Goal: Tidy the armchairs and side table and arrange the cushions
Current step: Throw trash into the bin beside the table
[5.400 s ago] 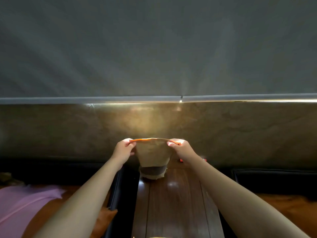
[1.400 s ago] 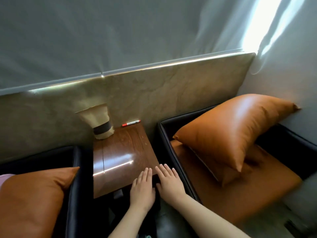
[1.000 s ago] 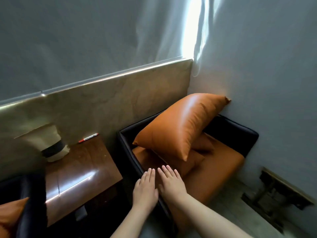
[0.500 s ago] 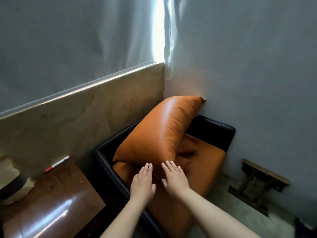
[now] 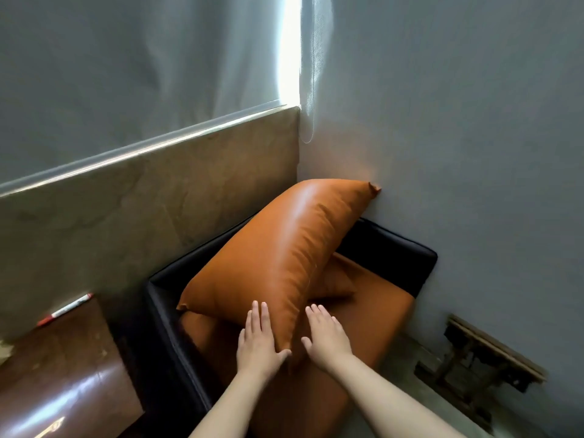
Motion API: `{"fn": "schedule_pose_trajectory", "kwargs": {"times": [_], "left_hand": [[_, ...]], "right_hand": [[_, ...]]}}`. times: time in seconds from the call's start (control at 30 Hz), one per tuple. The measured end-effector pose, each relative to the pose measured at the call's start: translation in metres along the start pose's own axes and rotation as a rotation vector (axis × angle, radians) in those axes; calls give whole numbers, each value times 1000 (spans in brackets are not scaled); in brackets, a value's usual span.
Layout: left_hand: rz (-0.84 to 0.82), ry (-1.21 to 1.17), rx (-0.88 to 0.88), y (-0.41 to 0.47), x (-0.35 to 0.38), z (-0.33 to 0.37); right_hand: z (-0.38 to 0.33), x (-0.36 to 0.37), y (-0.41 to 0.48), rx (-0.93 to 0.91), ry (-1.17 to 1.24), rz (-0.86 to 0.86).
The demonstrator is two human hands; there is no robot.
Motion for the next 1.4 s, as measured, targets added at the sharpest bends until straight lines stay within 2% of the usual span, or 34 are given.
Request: {"fn": "schedule_pose_trajectory", "kwargs": {"times": [0.1, 0.3, 0.47, 0.67, 0.77, 0.9, 1.07, 1.23, 1.4], "left_hand": [[20, 26, -38, 21, 1, 20], [-51, -65, -214, 49, 10, 33], [-45, -73, -300, 59, 25, 21], [7, -121, -277, 85, -6, -11], [3, -220, -361, 112, -42, -47], [152, -306, -456, 138, -88, -113], [204, -216, -551, 147, -110, -173], [198, -126, -563, 163, -114, -196], [188, -50, -616, 178, -118, -215]], "right_hand": [[19, -9, 30, -25, 35, -26], [48, 4, 70, 300, 524, -232], [36, 37, 89, 368, 725, -337], [-7, 17, 112, 240, 636, -253], [-44, 5, 134, 171, 674, -205], [-114, -10, 164, 9, 709, -250], [-184, -9, 195, -202, 538, -349], [-197, 21, 217, -303, 380, -324], [-211, 36, 243, -393, 336, -359]]}}
Point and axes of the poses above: each hand's wrist, its own y-axis towards the middle knuckle, its own x-axis out of the palm, z = x × y, the point moved 6 cm from there along y, towards the middle knuckle, and after that the axes turned 3 degrees about z, right-handed, at the moved point
